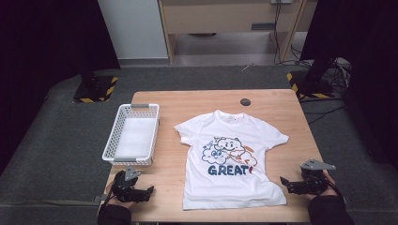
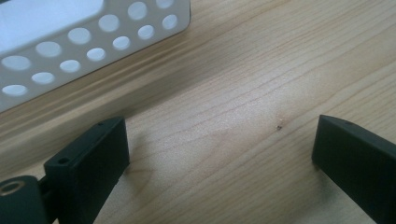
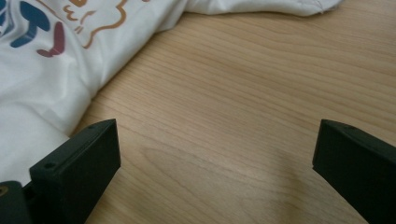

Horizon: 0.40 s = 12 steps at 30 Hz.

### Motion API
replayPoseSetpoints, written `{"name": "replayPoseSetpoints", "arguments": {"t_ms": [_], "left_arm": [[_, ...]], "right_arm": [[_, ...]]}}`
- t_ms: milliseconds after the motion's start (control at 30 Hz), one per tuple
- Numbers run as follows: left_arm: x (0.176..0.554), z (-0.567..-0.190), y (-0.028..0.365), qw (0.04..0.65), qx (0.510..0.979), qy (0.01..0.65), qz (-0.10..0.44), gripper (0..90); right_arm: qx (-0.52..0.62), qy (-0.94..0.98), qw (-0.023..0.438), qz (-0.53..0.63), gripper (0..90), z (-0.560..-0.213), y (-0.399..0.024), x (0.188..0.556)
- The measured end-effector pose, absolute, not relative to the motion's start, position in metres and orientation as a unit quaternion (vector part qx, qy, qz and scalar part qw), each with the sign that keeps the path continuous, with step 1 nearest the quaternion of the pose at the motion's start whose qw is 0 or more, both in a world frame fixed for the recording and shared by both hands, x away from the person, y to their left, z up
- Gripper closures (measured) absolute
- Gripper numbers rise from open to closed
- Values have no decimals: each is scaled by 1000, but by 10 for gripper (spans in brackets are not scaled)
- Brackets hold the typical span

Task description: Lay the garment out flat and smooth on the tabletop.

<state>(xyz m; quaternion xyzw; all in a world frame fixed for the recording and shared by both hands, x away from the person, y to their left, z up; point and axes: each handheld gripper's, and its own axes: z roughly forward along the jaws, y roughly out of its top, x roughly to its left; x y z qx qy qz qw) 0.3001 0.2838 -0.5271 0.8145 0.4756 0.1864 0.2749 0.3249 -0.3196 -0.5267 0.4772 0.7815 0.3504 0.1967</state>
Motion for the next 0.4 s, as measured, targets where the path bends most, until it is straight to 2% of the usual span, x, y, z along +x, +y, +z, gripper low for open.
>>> {"name": "replayPoseSetpoints", "arguments": {"t_ms": [400], "left_arm": [[305, -534, 291, 308, 801, 477, 191, 0]], "right_arm": [[493, 775, 210, 334, 7, -536, -338, 330]]}}
